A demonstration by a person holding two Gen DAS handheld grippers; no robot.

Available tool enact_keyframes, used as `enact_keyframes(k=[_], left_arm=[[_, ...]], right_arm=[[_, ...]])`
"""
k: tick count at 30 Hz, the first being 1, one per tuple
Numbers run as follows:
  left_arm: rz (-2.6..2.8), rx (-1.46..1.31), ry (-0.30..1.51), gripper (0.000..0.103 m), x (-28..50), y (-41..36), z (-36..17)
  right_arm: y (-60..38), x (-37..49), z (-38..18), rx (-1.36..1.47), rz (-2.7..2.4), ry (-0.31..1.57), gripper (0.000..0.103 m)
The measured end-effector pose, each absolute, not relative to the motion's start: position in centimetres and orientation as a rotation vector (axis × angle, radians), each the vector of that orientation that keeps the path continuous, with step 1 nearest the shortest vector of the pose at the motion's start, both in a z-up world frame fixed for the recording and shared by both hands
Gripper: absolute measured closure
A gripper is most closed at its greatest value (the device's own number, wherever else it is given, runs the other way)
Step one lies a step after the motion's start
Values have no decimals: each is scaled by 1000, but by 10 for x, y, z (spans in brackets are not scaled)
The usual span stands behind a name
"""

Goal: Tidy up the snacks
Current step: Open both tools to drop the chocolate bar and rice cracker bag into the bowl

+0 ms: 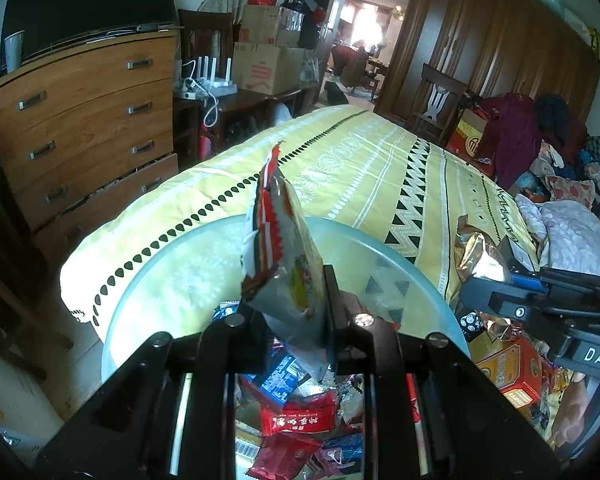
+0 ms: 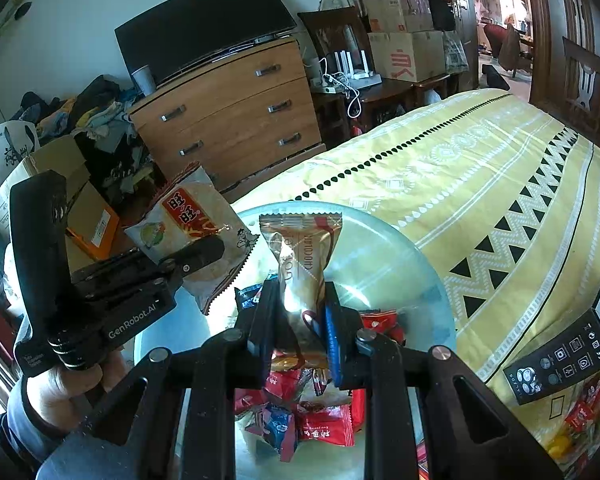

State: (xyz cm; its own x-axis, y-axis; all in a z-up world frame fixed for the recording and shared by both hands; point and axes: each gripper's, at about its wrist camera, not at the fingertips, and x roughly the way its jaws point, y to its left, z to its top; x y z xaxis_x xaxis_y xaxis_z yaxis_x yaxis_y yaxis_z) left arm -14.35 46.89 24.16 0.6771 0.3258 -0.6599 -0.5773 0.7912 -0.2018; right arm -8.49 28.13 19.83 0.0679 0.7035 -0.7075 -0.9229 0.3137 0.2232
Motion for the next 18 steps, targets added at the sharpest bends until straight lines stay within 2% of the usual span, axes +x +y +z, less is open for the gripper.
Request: enact_keyframes(k=[11,13,14,15,17,18], left_arm=[[539,-423,676,81,-142,473,234],[548,-434,675,74,-142,473,233],[553,-440,673,60,-143,474,232],[559,-443,669,45,-144,474,232],[581,-441,654,29,-148,473,233],[590,-435,650,24,-149,472,233]], right_arm=[[286,-86,192,-315,1264,852,77],[286,-85,191,-303,1268,859,76],[286,-84,190,-296,1277,870,74],[285,-83,190,-294,1279,872,64],[284,-84,190,-296,1276,863,55],[284,-85,190,-295,1278,866,55]])
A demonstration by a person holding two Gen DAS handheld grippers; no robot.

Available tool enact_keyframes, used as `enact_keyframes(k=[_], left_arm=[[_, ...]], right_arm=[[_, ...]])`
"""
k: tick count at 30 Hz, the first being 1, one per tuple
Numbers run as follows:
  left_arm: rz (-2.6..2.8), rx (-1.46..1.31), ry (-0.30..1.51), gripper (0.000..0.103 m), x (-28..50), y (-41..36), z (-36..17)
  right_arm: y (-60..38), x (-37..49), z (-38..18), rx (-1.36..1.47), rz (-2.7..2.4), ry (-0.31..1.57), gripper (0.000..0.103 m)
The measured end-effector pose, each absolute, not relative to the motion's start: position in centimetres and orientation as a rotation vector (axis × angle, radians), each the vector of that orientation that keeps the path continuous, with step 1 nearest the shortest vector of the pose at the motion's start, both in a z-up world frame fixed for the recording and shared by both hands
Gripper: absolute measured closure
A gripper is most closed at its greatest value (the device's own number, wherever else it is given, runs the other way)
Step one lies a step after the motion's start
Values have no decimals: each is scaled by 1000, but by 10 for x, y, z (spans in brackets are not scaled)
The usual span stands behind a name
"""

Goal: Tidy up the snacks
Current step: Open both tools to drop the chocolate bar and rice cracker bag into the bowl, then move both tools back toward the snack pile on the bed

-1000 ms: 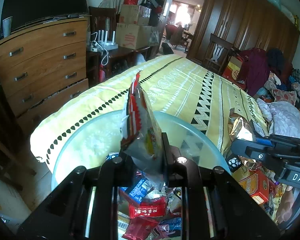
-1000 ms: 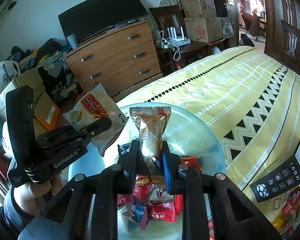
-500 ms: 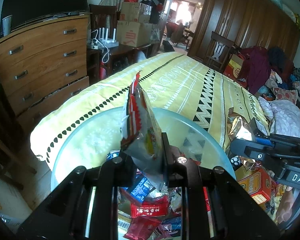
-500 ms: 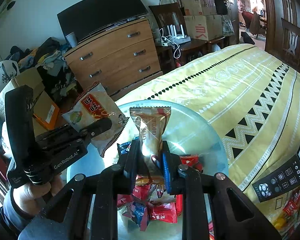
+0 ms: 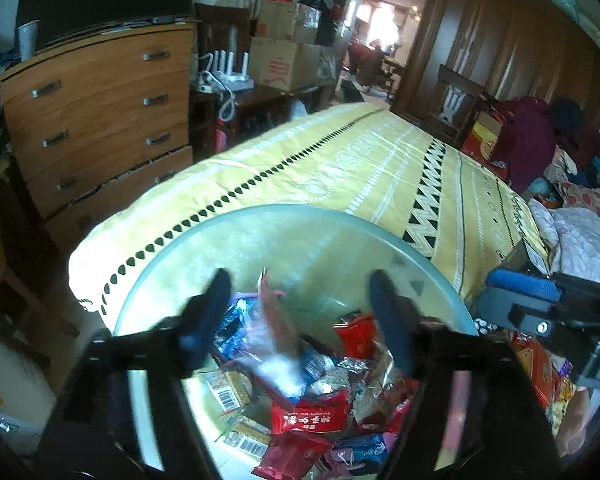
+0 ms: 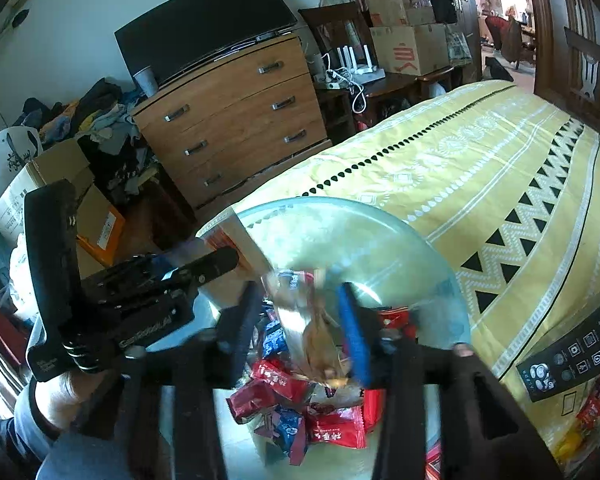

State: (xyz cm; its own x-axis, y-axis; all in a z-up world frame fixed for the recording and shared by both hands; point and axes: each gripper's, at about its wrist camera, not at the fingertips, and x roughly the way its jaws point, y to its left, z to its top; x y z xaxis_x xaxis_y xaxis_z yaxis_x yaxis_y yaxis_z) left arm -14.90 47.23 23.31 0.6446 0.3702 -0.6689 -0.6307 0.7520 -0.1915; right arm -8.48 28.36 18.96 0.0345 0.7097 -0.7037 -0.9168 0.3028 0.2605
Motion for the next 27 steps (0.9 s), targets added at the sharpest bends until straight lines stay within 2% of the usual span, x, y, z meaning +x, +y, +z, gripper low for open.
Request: enact_keyframes(k=[5,10,16,20,21,23,27], left_arm=[[569,-374,609,24,-163,447,242],[415,-218,561,11,-159,373,258],[104,-194,534,8,-140,265,264],[-92,-171,605,8,-116,197,248],[-120,-152,627,8,-109,181,242],[-160,-108,662,8,-95,158,232],[-165,-80,692,8,-72,147,225]], right_arm=[[241,-99,200,-242,1283,762,54],[107,-111,183,-130,1171,651,54],[-77,-63,107,-34,813,823,53],[-183,1,67,26,578,928,52],[-196,18,61,37,556,954,59],[-211,60,50,17,516,996,64],[-202,136,45,-40,543,1002,65]])
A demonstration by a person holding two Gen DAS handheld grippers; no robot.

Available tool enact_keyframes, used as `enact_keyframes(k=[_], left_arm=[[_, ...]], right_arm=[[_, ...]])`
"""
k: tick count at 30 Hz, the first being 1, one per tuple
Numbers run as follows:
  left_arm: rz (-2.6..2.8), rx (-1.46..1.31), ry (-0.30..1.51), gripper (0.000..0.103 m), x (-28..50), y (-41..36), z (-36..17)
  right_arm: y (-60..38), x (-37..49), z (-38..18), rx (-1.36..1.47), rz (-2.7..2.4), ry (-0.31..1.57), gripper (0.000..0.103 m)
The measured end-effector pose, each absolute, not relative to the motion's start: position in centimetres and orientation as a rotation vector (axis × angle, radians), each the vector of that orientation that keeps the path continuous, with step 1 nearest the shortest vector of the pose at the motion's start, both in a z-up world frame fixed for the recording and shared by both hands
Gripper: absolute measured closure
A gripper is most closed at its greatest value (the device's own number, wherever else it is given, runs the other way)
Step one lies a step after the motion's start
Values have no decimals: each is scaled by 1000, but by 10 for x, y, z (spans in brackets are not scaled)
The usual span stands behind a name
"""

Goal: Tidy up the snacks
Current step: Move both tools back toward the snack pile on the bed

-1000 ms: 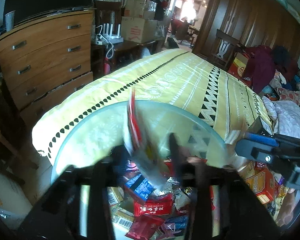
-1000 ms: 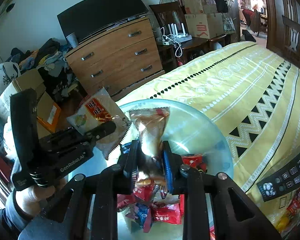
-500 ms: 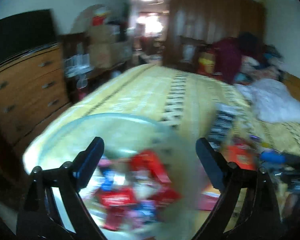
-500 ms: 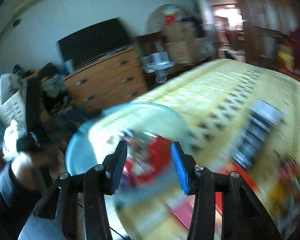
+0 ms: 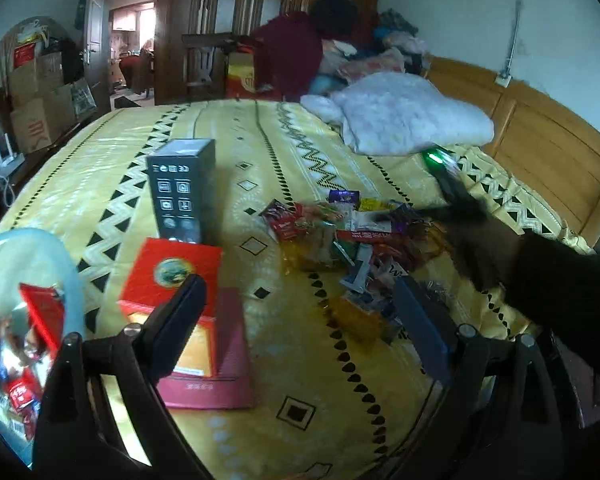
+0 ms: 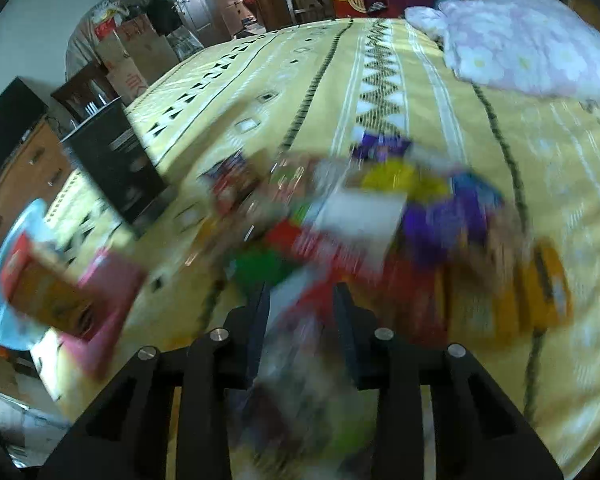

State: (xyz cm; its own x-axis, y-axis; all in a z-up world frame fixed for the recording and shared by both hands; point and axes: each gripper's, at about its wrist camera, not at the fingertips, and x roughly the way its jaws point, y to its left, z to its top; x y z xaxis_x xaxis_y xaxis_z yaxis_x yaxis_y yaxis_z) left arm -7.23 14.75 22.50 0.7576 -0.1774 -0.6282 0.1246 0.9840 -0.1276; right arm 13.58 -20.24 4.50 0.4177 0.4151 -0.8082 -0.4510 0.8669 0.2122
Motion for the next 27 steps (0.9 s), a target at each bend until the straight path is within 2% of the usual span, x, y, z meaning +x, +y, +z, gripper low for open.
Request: enact_keyframes(k=[2,3,5,11,15,19,25,27], left_arm=[[-147,-79,689,8,-70,144,223],[-134,-83,687,8,-66,145,222],[-110,-105,692,8,-60,148,219],[-91,-110,724,8,-54,145,210],[-106,-131,724,8,-57,144,209],[-118,-163,716,8,-69,143,212],[-126,-182,748,8,-90,143,206],[-125,-191,773,8,-95,143,199]], right_arm=[[-185,183,39,-50,573,1032,65],[-180,199,36,-51,571,1033,54],[-166,243,25,-46,557,1051,44],[-135,301,-32,-32,549,1178,42],[-118,260,-30,-90,694,1240,41],[-114,184,-43,-227,788,1304,42],[-170,114,15,-27,825,1155,42],[-189,89,35,-50,771,1083,42]])
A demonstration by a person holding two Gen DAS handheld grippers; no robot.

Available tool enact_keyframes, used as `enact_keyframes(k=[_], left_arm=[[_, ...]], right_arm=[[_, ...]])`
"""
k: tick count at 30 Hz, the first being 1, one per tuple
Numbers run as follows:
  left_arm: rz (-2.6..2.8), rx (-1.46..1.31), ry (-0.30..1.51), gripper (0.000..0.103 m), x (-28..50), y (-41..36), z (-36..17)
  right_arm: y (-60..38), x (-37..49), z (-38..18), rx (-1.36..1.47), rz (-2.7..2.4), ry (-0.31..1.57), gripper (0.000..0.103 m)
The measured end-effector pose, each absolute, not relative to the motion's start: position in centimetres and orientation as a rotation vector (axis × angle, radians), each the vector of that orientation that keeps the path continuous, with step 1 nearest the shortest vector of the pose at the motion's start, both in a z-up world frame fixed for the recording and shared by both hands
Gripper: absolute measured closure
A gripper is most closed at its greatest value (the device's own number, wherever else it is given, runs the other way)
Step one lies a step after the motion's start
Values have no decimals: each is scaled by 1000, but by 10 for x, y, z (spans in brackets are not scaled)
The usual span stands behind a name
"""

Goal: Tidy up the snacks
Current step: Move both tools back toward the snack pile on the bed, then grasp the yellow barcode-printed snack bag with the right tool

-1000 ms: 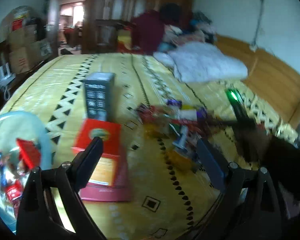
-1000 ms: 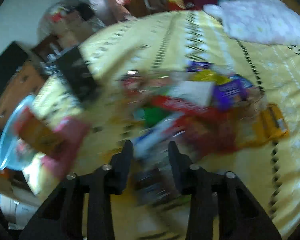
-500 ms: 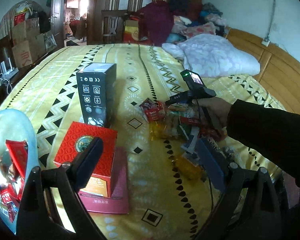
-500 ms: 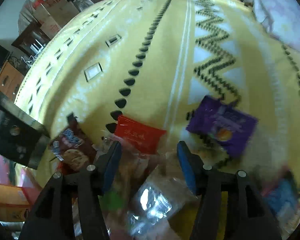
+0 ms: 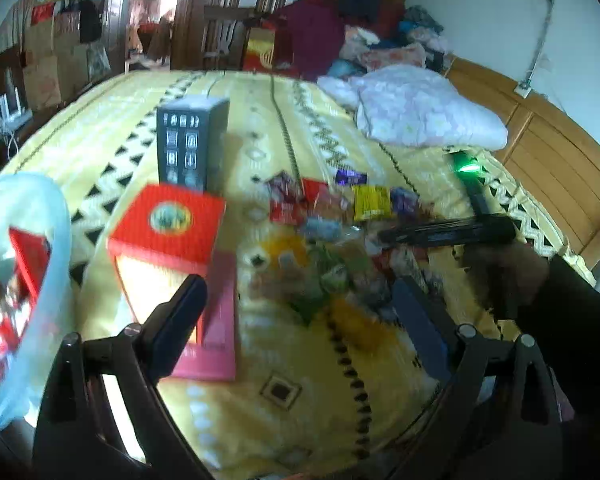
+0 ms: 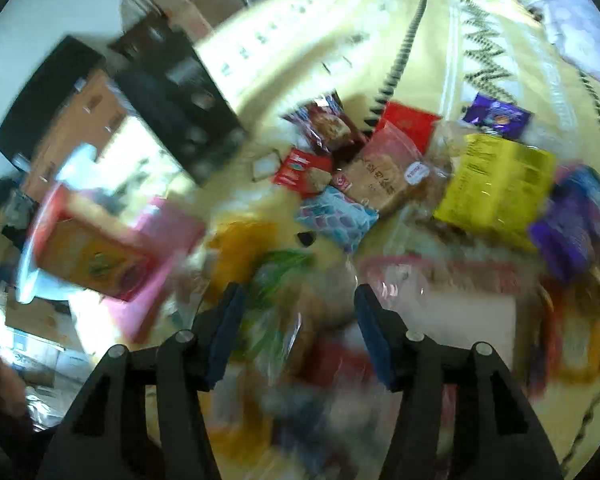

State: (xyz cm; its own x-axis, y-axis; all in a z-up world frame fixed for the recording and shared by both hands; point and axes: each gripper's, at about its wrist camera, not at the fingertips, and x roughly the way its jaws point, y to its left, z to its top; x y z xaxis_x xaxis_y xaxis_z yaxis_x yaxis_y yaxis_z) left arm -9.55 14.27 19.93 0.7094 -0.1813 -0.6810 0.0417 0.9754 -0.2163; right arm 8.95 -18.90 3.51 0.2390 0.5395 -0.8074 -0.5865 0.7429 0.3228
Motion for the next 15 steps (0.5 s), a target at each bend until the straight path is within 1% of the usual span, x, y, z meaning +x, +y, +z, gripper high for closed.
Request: enact_keyframes(k=[2,4,8,14,15], left_arm=[[-122,-195,790,8,-102,141,194],[-121,-213,805,8,-106,142,188],[-110,-241,865,9,-109,141,169],[-127,-247,908,9,-107,128,151],[-133,-244,911,9,-105,126,148]], right_arm=[[-207,58,46,-35,739,1044,39],[-216,31,43,0,770,1049,39],[-195,-17,12,-39,837,1083,39],[-157,-12,-30,-78,789,1131,38],[-155,-9,-37,-72,782,1147,41]])
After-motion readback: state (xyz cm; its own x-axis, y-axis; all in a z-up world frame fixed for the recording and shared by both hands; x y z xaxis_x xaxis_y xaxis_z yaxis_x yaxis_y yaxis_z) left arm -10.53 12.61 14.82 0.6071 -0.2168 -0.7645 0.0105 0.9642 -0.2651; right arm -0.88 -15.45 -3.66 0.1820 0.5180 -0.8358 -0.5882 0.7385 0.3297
